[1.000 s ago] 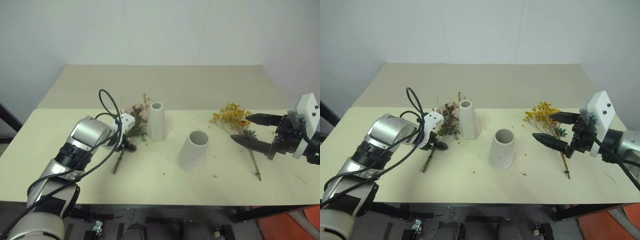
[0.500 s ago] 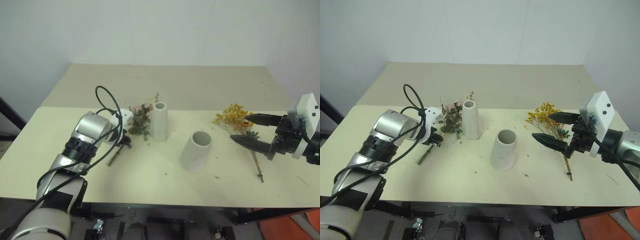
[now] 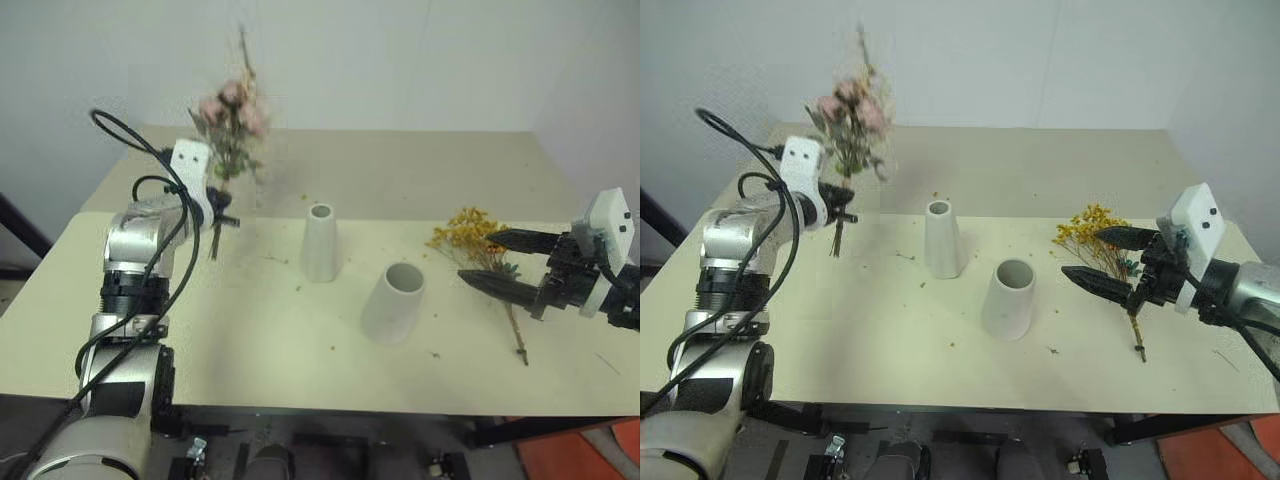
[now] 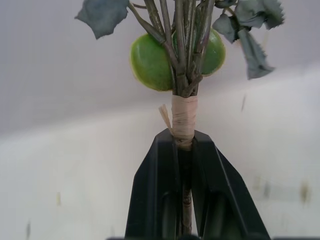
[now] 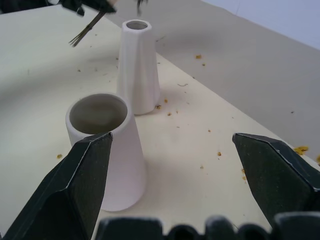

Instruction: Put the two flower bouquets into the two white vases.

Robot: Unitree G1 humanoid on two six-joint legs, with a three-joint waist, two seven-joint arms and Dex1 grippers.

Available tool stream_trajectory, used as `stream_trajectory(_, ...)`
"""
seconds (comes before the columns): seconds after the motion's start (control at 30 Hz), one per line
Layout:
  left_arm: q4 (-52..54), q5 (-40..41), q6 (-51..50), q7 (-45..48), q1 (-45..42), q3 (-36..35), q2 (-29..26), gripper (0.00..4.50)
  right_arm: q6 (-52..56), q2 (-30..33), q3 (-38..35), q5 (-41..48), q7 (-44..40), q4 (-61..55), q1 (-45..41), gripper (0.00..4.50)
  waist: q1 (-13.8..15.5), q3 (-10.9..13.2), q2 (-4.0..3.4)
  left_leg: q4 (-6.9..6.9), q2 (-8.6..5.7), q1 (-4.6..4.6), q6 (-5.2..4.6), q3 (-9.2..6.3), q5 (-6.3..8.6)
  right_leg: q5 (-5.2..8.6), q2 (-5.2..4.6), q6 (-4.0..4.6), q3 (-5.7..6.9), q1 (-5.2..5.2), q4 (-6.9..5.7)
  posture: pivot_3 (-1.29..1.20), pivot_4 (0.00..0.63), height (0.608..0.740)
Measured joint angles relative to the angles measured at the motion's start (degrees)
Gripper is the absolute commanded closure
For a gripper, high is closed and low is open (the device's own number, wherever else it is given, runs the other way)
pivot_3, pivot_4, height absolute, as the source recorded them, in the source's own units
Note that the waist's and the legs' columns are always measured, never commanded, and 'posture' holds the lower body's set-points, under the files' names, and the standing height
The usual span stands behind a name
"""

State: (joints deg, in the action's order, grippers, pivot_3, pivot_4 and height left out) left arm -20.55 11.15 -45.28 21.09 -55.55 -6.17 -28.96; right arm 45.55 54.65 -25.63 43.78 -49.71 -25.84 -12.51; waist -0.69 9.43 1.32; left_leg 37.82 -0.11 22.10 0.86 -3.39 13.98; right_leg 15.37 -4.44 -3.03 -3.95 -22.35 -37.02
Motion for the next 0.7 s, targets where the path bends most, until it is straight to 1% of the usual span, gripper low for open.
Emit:
stream_trajectory(0.1,-0.2,1.0,3.9,1.2,-2.1,-1.2,1.2,4.43,-0.5,-0.5,0.1,0.3,0.1,0.8,-2.1,0.00,0.0,0.0,0.00,0.00,-0.01,0.00,0.00,0.00,0.00,0.00,0.01,0.00,0.00,0.00,0.00,0.00,0.150,0.740)
stream_trajectory(0.3,-2.2,5.8,5.4,5.4,-6.8,-3.4,3.9,4.43,-1.7,-2.1,0.2,0.4,0.3,1.7,-3.1,0.00,0.0,0.0,0.01,0.01,-0.01,0.01,0.00,0.00,0.00,0.00,0.02,-0.01,0.00,0.00,0.00,0.00,0.150,0.740)
stream_trajectory(0.5,-4.1,9.4,7.0,10.8,-10.1,-4.0,4.7,4.43,-1.8,-3.6,0.1,1.8,0.5,1.6,-3.6,0.00,-0.3,0.0,0.00,0.01,-0.01,-0.03,0.00,0.00,0.00,0.00,0.03,-0.01,0.00,0.00,-0.03,0.00,0.150,0.740)
stream_trajectory(0.7,-5.8,13.8,7.5,19.7,-11.9,-4.0,4.7,4.43,-2.0,-3.7,0.1,2.5,1.6,1.3,-3.3,0.00,-0.2,0.0,0.00,0.01,-0.01,0.00,0.00,0.00,0.00,0.00,0.03,-0.01,0.00,0.00,0.00,0.00,0.150,0.740)
